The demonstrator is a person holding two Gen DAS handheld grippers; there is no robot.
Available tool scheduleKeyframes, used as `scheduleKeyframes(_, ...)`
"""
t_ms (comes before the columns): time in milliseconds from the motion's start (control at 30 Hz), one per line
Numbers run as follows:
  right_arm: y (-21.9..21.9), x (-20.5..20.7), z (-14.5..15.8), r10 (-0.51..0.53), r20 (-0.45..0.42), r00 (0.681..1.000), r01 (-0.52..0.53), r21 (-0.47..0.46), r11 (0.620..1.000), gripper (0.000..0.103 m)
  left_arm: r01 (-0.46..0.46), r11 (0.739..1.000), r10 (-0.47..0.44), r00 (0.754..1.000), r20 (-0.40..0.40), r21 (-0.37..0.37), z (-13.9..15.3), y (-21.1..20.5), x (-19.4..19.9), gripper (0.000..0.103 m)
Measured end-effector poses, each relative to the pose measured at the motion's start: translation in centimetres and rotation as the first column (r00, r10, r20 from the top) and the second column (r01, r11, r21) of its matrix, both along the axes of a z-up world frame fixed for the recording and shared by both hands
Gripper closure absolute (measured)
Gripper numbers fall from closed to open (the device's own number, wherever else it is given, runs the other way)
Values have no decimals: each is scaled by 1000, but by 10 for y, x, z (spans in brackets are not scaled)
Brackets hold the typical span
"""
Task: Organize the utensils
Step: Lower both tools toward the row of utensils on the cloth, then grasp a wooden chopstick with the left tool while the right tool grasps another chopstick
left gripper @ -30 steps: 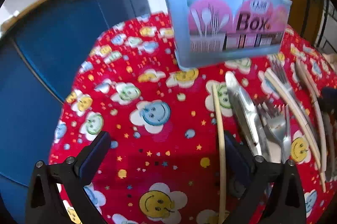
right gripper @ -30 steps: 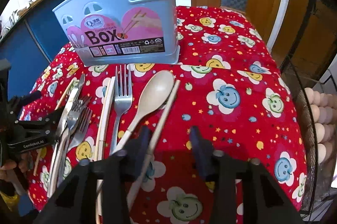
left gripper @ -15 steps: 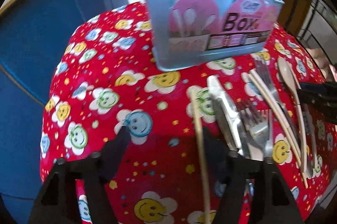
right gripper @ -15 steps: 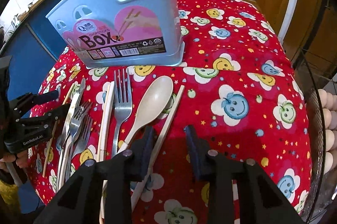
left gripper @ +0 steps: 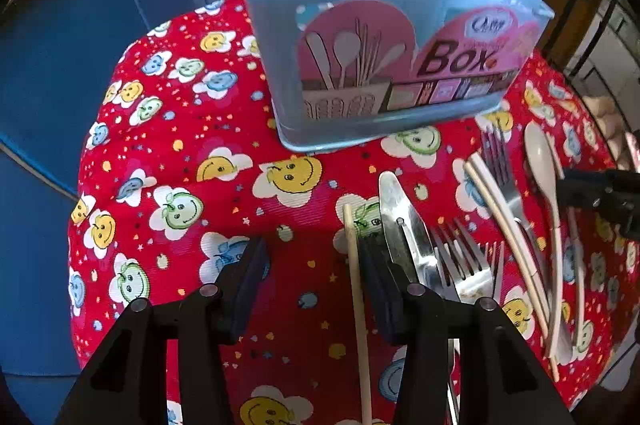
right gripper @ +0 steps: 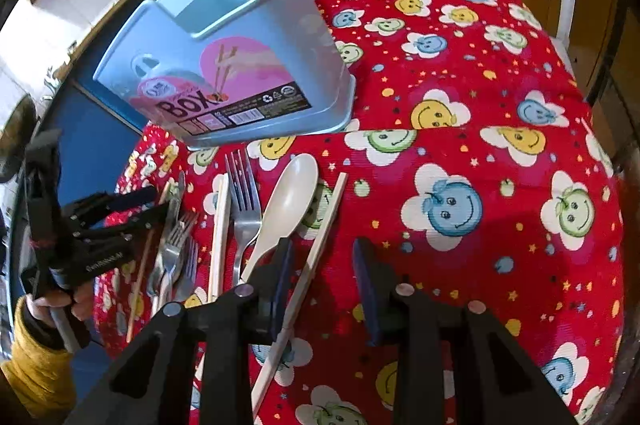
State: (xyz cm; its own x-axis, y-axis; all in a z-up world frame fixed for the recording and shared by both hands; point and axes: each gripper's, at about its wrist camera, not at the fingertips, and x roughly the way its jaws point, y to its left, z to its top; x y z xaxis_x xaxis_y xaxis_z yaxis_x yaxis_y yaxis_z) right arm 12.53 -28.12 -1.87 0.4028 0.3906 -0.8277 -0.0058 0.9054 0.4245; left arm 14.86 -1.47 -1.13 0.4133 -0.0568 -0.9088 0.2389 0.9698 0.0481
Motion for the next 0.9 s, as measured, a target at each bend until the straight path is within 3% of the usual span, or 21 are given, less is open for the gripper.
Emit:
scheduleKeyframes(300,-2,2,-3,-15,-12,1000,15,-5,1000,89,-28,1000,28,1000,-5,-13,2,0,-2,56)
scheduleKeyframes(333,-4,3,-3,-20,-13,1000,20,-2,1000,90,-27,999,27,1000,-3,-20,2,2,-1,60)
scheduleKeyframes(500,0,-8,6,-44,20,999,44,-14,999,97,-33,998,33,999,1,-45,8,7,-4,96)
scheduleKeyframes(667,8,-26,23,-61,65,996,64,-34,997,97,-52,984,54,998,12,-169,16,26,-12,99)
scheduleKeyframes(900,12,-52,51,-108,165,980,119,-55,991,97,-24,956,59,992,113,-291,41,41,-39,99)
